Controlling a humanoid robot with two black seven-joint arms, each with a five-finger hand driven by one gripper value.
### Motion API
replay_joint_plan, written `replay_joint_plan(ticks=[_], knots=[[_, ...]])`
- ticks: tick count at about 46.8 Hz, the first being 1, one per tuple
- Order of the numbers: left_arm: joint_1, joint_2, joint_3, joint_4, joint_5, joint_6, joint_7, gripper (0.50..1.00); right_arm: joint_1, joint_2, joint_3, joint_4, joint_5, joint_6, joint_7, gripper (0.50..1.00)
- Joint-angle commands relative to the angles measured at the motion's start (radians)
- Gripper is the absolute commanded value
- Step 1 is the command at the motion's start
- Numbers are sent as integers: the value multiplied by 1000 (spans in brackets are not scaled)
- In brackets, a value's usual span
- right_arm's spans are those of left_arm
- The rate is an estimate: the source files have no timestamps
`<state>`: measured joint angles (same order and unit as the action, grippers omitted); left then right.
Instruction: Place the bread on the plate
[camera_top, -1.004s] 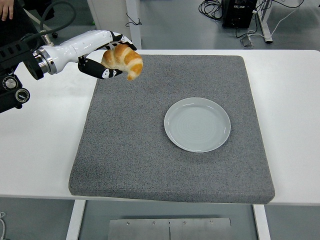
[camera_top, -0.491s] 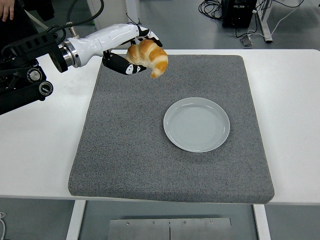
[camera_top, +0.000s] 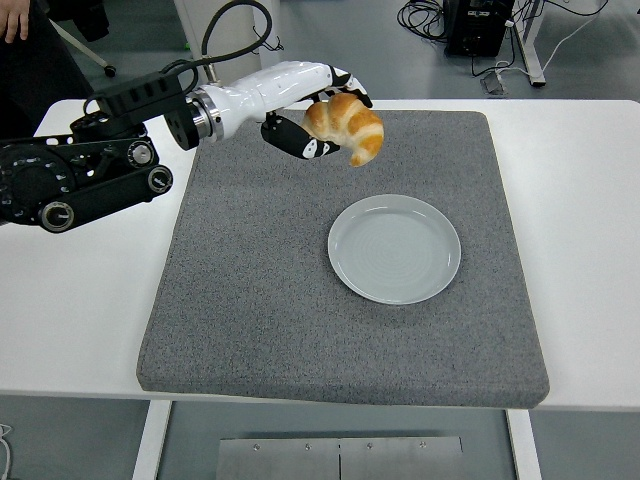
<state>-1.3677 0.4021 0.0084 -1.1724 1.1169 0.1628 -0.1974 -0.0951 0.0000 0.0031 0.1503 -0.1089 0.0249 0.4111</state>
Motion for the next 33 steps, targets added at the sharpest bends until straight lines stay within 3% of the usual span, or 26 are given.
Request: replay_joint_plan(ticks=[1, 33], knots=[[6, -35, 1, 13, 6, 1, 0, 500, 0, 0, 0, 0, 0, 0, 0, 1000], [75, -189, 7, 111, 18, 1, 0, 500, 0, 0, 0, -2, 0, 1, 0, 1000]])
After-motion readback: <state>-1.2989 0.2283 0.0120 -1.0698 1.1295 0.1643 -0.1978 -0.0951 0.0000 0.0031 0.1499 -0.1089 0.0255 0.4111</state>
